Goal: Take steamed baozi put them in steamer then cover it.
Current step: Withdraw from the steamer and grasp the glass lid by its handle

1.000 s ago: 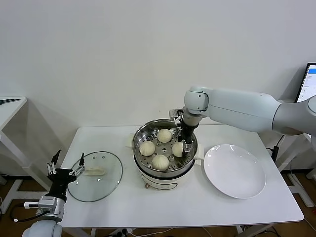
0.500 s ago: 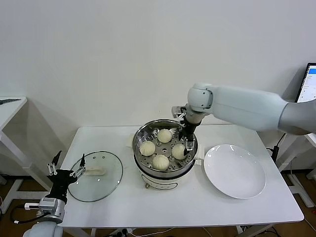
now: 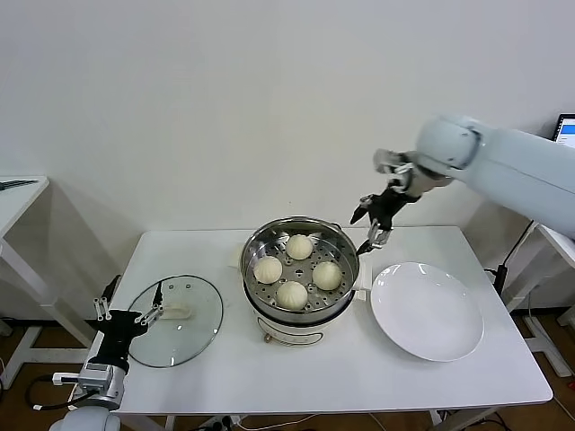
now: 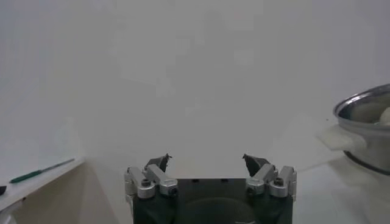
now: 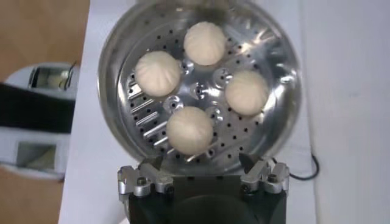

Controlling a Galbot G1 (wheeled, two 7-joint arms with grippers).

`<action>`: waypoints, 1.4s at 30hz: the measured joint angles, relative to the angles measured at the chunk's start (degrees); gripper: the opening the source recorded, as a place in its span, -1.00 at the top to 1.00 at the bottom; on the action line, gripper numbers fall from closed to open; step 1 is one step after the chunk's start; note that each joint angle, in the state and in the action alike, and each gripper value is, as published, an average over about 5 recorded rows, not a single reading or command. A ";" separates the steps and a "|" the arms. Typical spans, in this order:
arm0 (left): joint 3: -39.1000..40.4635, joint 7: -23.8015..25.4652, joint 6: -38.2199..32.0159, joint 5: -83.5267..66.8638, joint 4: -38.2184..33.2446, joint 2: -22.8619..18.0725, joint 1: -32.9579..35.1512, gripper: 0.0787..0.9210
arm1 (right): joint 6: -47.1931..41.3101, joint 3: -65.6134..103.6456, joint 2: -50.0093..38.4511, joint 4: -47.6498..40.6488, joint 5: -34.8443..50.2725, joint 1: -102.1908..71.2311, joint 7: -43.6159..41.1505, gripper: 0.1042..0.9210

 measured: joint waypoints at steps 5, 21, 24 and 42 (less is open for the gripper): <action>0.42 0.70 -0.01 0.53 -0.12 0.25 -0.33 -0.77 | 4.31 14.24 -7.66 3.68 5.17 -11.36 11.62 -0.76; 2.14 -0.67 -1.17 2.03 1.23 0.30 -1.42 -0.77 | 18.62 74.50 -6.33 18.45 8.85 -70.81 47.70 -0.76; 2.62 -0.58 -1.80 2.66 1.37 0.22 -1.48 -0.77 | 21.57 84.15 -1.68 21.06 6.27 -81.61 51.48 -0.76; 3.02 -2.91 -6.76 9.40 4.60 0.39 -1.12 -0.77 | 39.67 102.15 26.22 30.09 -8.70 -118.76 62.67 -0.76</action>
